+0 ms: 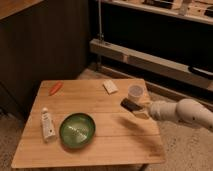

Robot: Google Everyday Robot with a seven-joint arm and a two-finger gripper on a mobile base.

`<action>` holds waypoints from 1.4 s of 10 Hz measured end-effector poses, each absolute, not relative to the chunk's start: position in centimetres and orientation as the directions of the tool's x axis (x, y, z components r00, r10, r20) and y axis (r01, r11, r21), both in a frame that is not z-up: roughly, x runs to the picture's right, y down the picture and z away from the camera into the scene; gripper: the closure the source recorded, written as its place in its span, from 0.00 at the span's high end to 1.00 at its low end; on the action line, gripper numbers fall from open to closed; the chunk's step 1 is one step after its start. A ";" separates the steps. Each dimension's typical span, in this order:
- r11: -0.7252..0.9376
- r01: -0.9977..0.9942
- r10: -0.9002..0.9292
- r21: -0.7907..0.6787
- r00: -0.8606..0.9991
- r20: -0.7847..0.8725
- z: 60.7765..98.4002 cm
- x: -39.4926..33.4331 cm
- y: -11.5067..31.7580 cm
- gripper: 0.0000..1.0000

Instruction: Place the eraser in the ceramic cup

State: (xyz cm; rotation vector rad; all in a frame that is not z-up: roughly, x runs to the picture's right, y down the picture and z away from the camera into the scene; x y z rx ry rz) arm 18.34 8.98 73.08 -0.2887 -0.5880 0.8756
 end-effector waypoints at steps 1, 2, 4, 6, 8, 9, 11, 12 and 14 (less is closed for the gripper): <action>0.623 -0.632 0.782 -0.460 0.495 0.379 71.8 18.5 8.0 0.00; 0.629 -0.634 0.776 -0.449 0.491 0.395 70.4 18.8 6.8 0.00; 0.634 -0.652 0.770 -0.417 0.481 0.419 68.1 19.9 4.0 0.00; 0.621 -0.678 0.777 -0.394 0.464 0.425 67.6 21.3 1.8 0.00; 0.610 -0.702 0.784 -0.367 0.468 0.408 68.2 22.7 0.1 0.00; 0.608 -0.713 0.786 -0.349 0.480 0.390 68.7 23.3 -0.9 0.00; 0.602 -0.728 0.792 -0.327 0.492 0.361 69.1 24.0 -1.8 0.00; 0.596 -0.735 0.797 -0.323 0.494 0.347 69.3 24.3 -2.2 0.00; 0.594 -0.745 0.802 -0.305 0.518 0.297 69.9 24.7 -2.7 0.00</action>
